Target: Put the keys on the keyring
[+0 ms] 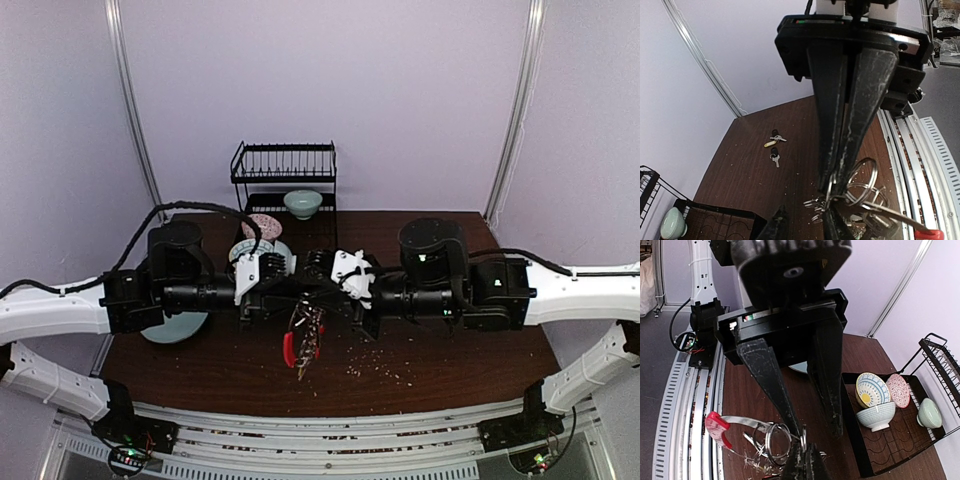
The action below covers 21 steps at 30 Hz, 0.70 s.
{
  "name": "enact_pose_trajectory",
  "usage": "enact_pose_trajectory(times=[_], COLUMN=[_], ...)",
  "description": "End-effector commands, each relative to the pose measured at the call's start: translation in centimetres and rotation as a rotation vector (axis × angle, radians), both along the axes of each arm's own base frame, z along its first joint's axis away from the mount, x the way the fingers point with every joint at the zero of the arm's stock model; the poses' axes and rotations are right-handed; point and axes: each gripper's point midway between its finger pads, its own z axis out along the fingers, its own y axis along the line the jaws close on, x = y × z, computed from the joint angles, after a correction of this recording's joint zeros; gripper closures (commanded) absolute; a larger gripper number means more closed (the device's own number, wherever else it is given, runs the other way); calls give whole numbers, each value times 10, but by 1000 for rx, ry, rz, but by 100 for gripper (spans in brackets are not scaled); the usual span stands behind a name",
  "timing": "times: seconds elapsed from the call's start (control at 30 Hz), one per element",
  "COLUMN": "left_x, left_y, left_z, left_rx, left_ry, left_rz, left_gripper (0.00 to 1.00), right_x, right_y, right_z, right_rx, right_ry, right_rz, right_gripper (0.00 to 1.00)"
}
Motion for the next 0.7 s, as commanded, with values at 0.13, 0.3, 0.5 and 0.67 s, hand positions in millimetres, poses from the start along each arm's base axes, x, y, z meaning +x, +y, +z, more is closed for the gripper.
enact_pose_trajectory(times=[0.13, 0.3, 0.5, 0.67], left_x=[-10, -17, -22, -22], left_y=[-4, -1, 5, 3], left_z=[36, 39, 43, 45], left_rx=[-109, -125, -137, -148], left_ry=[8, -7, -46, -29], left_rz=[-59, -88, -103, -106], left_gripper=[74, 74, 74, 79], right_x=[1, 3, 7, 4], right_y=[3, 3, 2, 4], right_z=[19, 17, 17, 19], right_rx=[64, 60, 56, 65], right_ry=[-18, -21, -21, -16], right_rz=[5, -7, -22, 0], right_gripper=[100, 100, 100, 100])
